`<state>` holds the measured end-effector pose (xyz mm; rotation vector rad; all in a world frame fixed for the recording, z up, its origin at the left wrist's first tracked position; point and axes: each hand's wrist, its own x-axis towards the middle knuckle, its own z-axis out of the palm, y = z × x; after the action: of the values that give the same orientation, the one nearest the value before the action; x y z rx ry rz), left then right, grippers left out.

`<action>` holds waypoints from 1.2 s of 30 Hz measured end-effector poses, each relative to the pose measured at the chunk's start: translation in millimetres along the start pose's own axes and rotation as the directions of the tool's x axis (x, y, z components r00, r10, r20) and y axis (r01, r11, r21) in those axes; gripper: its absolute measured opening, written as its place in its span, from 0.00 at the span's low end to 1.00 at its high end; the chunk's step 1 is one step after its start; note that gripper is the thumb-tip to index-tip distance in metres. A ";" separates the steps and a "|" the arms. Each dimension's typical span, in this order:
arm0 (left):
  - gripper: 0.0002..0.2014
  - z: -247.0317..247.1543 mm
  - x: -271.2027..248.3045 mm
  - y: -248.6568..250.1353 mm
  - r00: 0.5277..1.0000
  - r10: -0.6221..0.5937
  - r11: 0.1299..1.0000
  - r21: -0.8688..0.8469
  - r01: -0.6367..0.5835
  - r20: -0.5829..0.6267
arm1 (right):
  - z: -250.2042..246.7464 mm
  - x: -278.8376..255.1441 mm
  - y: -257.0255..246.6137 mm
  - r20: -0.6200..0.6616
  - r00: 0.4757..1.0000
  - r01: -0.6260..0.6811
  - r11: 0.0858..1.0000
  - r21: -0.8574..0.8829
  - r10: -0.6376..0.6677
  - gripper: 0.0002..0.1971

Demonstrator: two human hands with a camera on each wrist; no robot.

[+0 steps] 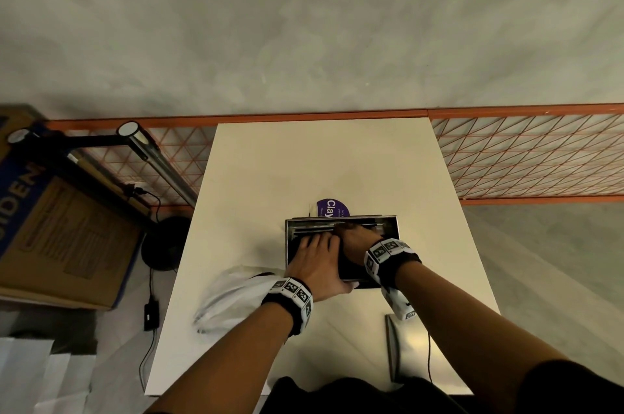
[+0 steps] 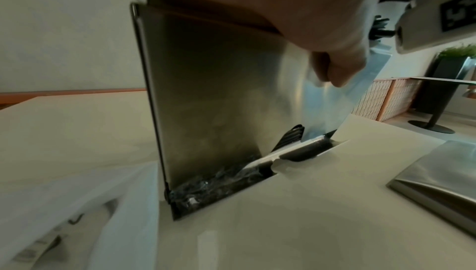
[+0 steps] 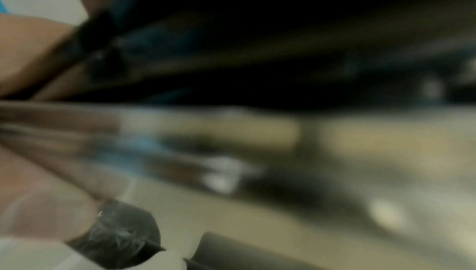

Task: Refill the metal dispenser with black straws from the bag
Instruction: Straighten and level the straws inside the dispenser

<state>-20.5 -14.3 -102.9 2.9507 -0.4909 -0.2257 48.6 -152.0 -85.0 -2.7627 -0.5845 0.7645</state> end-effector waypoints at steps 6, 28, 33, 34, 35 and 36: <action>0.45 0.6 -3.7 0.9 1.000 0.000 1.000 -0.015 0.000 -0.010 | -2.9 2.7 -4.7 0.068 0.995 -0.068 0.996 -0.050 0.071 0.23; 0.61 -25.9 47.6 -14.4 0.928 -0.024 0.979 -0.180 0.097 0.371 | -25.7 -20.8 9.5 -0.018 0.997 0.067 0.996 -0.066 -0.069 0.22; 0.54 -42.7 56.0 -15.3 0.889 0.029 0.962 -0.255 0.100 0.458 | -27.8 -27.6 13.1 -0.081 0.997 0.013 0.998 -0.062 -0.018 0.24; 0.53 -44.4 55.5 -15.2 0.891 0.031 0.964 -0.249 0.093 0.454 | -28.8 -30.3 14.1 -0.099 0.995 0.004 0.998 -0.064 -0.011 0.23; 0.54 -44.0 55.2 -15.3 0.893 0.029 0.967 -0.238 0.089 0.450 | -29.2 -32.4 16.1 -0.118 0.993 0.003 0.998 -0.062 -0.011 0.23; 0.55 -43.6 54.5 -15.7 0.896 0.023 0.972 -0.219 0.083 0.443 | -29.4 -35.4 17.8 -0.140 0.990 0.005 0.999 -0.048 -0.012 0.22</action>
<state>42.8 -12.6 -69.5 2.6667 -0.4319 -0.9089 42.0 -186.1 -50.0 -2.8267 -0.5929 0.5553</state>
